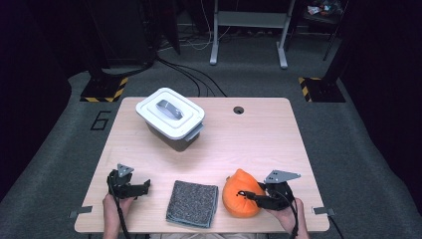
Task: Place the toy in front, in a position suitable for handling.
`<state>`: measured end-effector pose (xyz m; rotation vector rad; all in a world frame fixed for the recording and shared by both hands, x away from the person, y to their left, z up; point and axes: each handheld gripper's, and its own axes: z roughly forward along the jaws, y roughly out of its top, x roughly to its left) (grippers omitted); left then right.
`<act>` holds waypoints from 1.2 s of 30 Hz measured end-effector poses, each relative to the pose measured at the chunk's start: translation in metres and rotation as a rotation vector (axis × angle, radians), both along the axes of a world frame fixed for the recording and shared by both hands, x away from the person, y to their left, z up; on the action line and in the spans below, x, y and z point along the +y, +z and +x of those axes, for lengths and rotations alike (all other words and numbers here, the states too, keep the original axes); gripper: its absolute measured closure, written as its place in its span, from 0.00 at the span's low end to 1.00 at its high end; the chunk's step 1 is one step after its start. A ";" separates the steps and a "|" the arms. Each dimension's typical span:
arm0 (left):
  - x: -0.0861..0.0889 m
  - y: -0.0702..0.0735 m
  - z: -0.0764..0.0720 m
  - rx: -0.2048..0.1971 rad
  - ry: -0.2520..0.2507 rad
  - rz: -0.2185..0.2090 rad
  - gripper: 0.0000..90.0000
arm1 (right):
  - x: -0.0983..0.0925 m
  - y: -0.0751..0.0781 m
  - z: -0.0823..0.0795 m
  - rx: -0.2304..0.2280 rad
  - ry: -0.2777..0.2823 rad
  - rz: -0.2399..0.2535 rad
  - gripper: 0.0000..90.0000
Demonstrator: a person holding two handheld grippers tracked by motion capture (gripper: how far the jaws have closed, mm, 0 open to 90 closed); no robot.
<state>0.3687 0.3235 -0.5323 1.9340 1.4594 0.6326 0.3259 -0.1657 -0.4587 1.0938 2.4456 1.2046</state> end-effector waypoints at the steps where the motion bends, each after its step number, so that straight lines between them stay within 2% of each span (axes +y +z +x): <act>1: 0.000 0.000 0.000 0.001 0.000 0.000 0.01 | 0.000 0.000 -0.001 -0.003 0.003 0.001 0.59; 9: 0.000 0.000 0.000 0.000 0.000 0.000 0.01 | 0.001 0.004 -0.003 -0.027 0.010 0.020 0.63; 15: 0.000 0.000 0.000 0.000 0.000 0.000 0.01 | 0.000 0.006 -0.002 -0.044 -0.007 0.028 0.63; 31: 0.000 0.000 0.000 0.001 0.000 0.000 0.01 | 0.000 0.015 0.012 -0.117 -0.078 0.046 0.63; 36: 0.000 0.000 0.000 0.000 0.000 0.001 0.01 | 0.003 0.016 0.020 -0.120 -0.083 0.048 0.63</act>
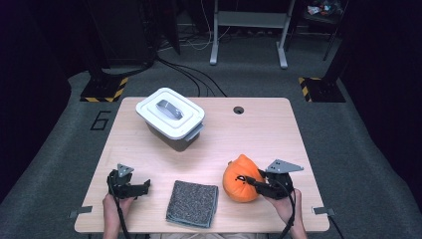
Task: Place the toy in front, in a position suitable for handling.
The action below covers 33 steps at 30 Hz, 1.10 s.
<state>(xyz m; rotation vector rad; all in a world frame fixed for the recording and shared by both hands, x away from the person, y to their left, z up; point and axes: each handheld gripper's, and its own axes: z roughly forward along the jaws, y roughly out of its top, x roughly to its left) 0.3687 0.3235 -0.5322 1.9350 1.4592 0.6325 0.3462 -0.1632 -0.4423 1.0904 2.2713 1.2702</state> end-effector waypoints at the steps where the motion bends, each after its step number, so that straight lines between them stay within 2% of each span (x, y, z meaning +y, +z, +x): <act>1: 0.000 0.000 0.000 0.000 0.000 -0.001 0.01 | 0.001 0.000 0.001 0.000 -0.004 0.006 0.63; 17: 0.000 0.000 0.000 0.000 0.000 0.000 0.01 | 0.012 0.001 0.028 -0.046 -0.062 0.044 0.63; 26: 0.000 0.000 0.000 0.000 0.000 0.000 0.01 | 0.028 0.004 0.047 -0.063 -0.063 0.009 0.62; 33: 0.000 0.000 0.000 0.000 0.000 0.000 0.01 | 0.037 0.004 0.062 -0.069 -0.080 0.011 0.62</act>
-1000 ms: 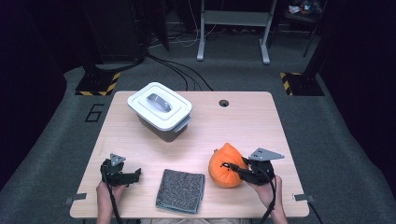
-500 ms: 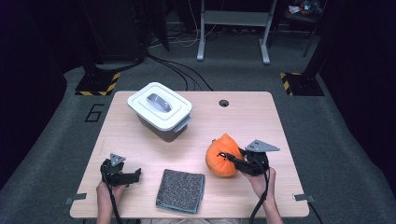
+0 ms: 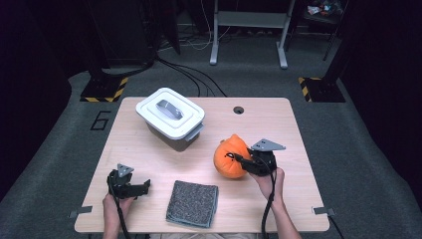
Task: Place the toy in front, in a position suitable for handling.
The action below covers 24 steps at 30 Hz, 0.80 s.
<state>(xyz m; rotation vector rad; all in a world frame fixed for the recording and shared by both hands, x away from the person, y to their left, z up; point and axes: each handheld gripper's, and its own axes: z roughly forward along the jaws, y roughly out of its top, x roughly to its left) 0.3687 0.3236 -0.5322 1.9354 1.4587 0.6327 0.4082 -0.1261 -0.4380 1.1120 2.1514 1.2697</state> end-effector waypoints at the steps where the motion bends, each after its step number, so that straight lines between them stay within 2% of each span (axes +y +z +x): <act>1: 0.000 0.000 0.000 0.000 0.000 -0.001 0.01 | 0.001 0.000 0.002 0.000 -0.002 0.000 0.62; 8: 0.000 0.000 0.000 0.000 0.001 -0.001 0.01 | 0.013 -0.004 0.015 0.001 -0.006 -0.021 0.61; 15: 0.000 0.000 0.000 0.000 0.000 0.000 0.01 | 0.020 -0.009 0.027 0.007 -0.018 -0.029 0.61; 20: 0.000 0.000 0.000 0.000 0.000 0.000 0.01 | 0.023 -0.007 0.034 0.004 -0.032 -0.015 0.61; 21: 0.000 0.000 0.000 0.000 0.000 0.000 0.01 | 0.024 -0.006 0.036 -0.005 -0.028 -0.024 0.61; 24: 0.000 0.000 0.000 0.000 0.000 0.000 0.01 | 0.026 -0.009 0.041 0.007 -0.043 -0.030 0.60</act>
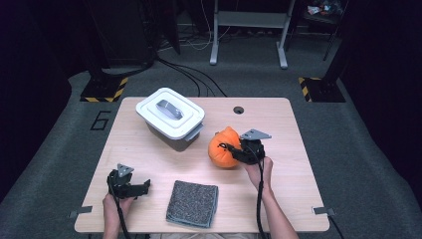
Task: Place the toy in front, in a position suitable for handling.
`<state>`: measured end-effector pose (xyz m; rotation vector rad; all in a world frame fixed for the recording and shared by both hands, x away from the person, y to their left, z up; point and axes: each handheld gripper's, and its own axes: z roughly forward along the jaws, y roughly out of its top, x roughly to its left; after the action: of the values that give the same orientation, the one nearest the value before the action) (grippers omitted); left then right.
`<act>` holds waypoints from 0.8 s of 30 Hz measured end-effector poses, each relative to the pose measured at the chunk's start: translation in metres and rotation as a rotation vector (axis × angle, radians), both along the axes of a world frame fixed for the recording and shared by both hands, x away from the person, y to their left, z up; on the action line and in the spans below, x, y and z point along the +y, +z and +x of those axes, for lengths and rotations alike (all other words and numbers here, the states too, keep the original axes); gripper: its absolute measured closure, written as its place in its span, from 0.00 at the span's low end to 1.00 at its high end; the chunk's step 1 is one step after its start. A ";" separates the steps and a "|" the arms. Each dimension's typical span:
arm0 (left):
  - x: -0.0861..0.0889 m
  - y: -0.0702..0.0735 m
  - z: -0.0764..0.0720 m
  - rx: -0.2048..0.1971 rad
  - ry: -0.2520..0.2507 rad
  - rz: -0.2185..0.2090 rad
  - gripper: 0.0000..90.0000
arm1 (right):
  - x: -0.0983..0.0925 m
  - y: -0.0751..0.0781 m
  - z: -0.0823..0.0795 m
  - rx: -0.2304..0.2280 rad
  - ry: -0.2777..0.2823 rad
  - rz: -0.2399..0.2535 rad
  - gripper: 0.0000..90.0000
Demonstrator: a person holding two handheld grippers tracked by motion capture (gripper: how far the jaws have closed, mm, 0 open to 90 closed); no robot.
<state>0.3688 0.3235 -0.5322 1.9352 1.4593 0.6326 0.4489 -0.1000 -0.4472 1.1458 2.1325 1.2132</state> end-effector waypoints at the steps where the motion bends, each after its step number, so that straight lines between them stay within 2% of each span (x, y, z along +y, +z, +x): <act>1: 0.000 0.000 0.000 0.000 0.000 0.000 0.01 | 0.001 -0.002 0.001 0.005 -0.002 -0.003 0.59; 4: 0.000 0.000 0.000 -0.001 0.001 -0.001 0.01 | 0.002 -0.009 0.007 0.031 -0.008 -0.015 0.55; 5: 0.000 0.000 0.000 0.000 0.000 0.000 0.01 | 0.001 -0.010 0.008 0.027 -0.008 -0.006 0.52; 10: 0.000 0.000 0.000 0.000 0.001 0.000 0.01 | -0.003 -0.010 0.009 0.052 -0.026 0.000 0.39; 15: 0.000 0.000 0.000 -0.001 0.001 0.000 0.01 | -0.006 -0.008 0.009 0.053 -0.029 -0.001 0.28; 20: 0.000 0.000 0.000 0.000 0.001 0.000 0.01 | -0.009 -0.001 0.003 0.049 -0.023 -0.004 0.15; 24: 0.000 0.000 0.000 0.000 0.001 0.000 0.01 | -0.010 0.003 -0.006 0.044 -0.006 -0.005 0.10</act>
<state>0.3688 0.3235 -0.5322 1.9346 1.4598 0.6329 0.4428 -0.1104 -0.4439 1.1864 2.1615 1.1899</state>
